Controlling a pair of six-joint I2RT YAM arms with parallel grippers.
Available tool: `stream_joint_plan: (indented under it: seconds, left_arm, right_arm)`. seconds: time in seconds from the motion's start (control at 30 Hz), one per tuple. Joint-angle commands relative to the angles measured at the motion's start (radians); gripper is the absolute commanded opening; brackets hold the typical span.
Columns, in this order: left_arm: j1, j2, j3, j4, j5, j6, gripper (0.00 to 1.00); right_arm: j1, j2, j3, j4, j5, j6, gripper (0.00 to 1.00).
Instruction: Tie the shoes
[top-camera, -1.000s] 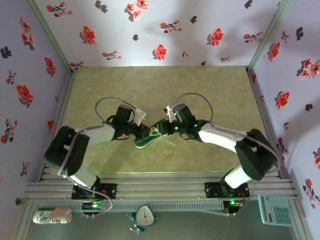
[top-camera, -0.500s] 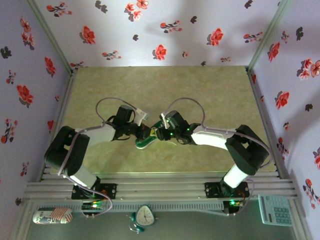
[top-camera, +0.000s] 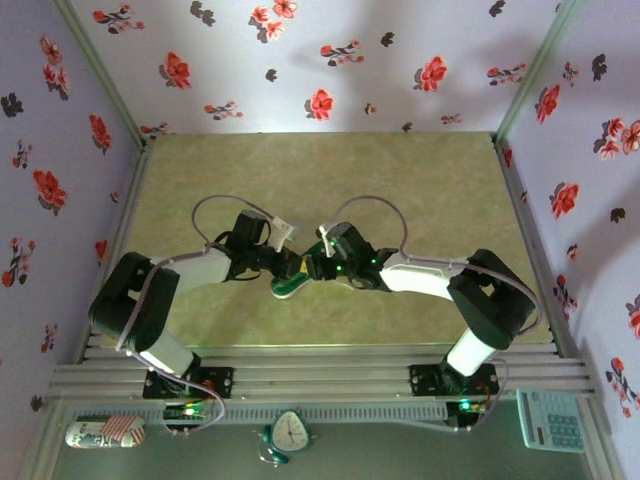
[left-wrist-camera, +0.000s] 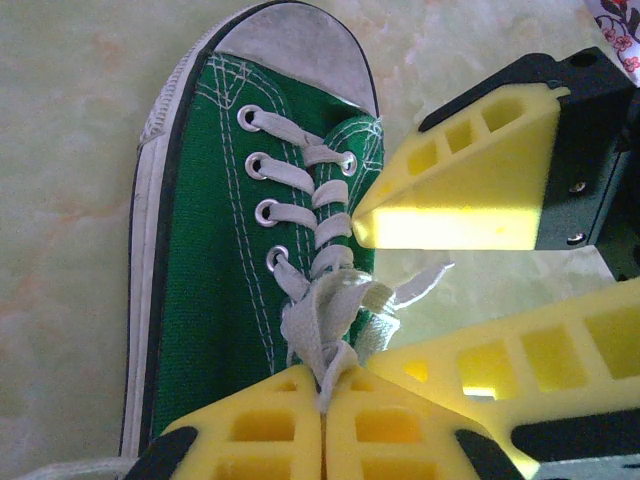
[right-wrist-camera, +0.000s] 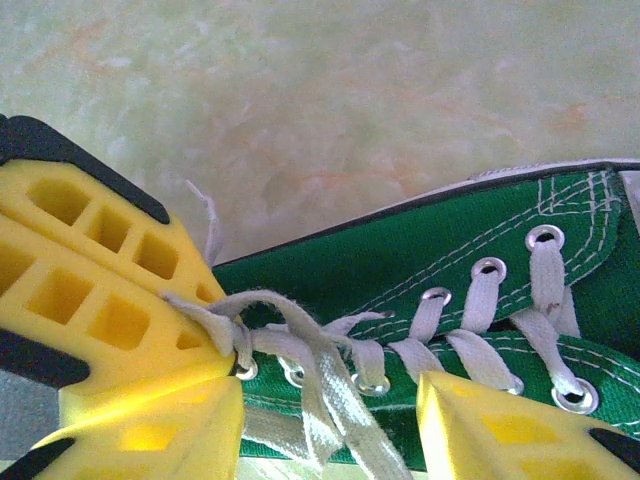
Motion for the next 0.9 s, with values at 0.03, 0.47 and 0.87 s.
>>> stream_joint_plan:
  seconds: [0.03, 0.47, 0.87]
  left_arm:
    - [-0.017, 0.01, 0.018, 0.04, 0.008, -0.005, 0.0]
    - [-0.019, 0.015, 0.021, 0.041, 0.014, -0.005, 0.0]
    - [-0.023, 0.006, 0.009, 0.07, 0.029, -0.028, 0.0]
  right_arm:
    - [0.007, 0.018, 0.006, 0.0, 0.049, 0.018, 0.5]
    - [0.008, 0.074, 0.031, 0.007, 0.025, 0.03, 0.32]
    - [0.017, 0.058, 0.022, 0.02, -0.006, 0.071, 0.14]
